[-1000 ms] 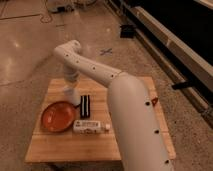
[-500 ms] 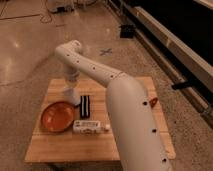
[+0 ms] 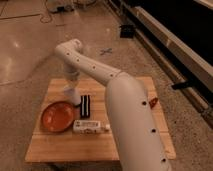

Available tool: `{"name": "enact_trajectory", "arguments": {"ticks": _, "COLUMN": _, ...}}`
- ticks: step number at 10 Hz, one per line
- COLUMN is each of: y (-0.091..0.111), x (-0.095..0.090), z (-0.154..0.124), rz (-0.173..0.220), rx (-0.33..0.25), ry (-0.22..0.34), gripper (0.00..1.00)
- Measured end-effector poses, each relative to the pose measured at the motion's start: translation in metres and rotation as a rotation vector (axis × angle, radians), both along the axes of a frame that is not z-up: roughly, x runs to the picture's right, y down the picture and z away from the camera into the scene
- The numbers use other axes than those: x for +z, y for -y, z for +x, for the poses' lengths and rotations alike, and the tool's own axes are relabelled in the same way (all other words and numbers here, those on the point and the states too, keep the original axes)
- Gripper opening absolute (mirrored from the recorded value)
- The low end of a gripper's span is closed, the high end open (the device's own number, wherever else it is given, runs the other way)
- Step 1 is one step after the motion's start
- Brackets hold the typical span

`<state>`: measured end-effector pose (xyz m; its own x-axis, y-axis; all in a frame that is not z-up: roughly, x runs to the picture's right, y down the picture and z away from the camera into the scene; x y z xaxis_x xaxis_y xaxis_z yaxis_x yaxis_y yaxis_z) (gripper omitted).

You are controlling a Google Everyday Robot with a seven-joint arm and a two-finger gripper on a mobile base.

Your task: Pick up the ceramic cup

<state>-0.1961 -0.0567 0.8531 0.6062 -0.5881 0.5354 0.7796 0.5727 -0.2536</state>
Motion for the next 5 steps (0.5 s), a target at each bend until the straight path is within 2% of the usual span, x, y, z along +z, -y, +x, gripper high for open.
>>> {"name": "enact_trajectory", "arguments": {"ticks": 5, "y": 0.009, "x": 0.0025, "z": 0.0023, "rz": 0.015, "rx": -0.028, "ry": 0.018, "gripper": 0.0}}
